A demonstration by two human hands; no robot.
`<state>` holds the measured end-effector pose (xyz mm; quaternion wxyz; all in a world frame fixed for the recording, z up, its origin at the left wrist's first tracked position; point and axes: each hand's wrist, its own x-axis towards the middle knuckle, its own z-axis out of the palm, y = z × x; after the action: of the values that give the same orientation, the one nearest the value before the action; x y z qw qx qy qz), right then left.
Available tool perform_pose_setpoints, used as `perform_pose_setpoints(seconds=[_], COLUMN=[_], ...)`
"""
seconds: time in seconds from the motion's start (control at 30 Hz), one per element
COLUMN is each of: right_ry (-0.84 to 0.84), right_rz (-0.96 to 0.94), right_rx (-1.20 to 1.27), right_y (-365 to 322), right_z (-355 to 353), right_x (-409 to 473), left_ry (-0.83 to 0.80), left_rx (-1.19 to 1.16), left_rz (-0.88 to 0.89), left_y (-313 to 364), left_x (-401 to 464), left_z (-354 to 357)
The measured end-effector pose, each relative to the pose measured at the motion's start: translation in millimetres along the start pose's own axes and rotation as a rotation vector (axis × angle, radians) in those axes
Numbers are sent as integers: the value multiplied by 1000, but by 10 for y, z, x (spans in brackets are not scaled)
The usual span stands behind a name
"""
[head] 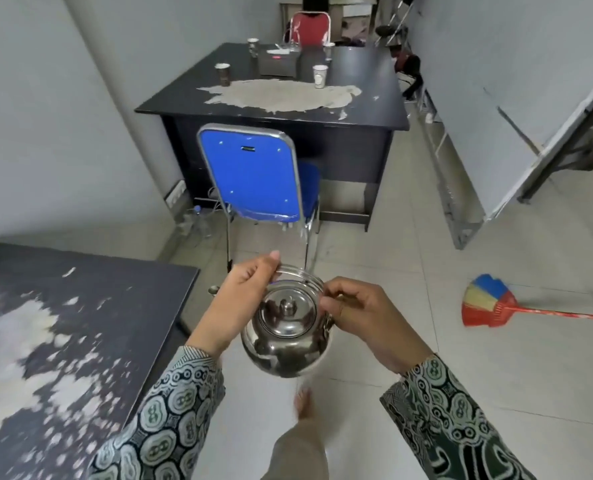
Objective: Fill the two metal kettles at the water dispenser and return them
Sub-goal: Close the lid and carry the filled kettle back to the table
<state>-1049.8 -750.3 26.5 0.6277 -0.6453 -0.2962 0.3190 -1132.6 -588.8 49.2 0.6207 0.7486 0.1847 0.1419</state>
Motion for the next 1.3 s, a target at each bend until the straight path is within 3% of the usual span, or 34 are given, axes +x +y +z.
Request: perform_pose_setpoints(seconds=[0.37,0.6,1.03,1.3], right_ry=[305,446,451,360], right_rz=[12,16,-7,-27], right_rx=[101,135,50,-18], right_y=[-289,-250,-580,-648], right_z=[-1769,-3216,-6141,-7274], right_x=[1615,2511,4222,5550], left_ry=[-29,13,-111,21], left_rx=[24,303,567,788], left_rz=[226,386,463,485], left_y=[287,159,458,451], left_x=[2518,3826,6393,8003], left_z=[1002,1901,4020,4578])
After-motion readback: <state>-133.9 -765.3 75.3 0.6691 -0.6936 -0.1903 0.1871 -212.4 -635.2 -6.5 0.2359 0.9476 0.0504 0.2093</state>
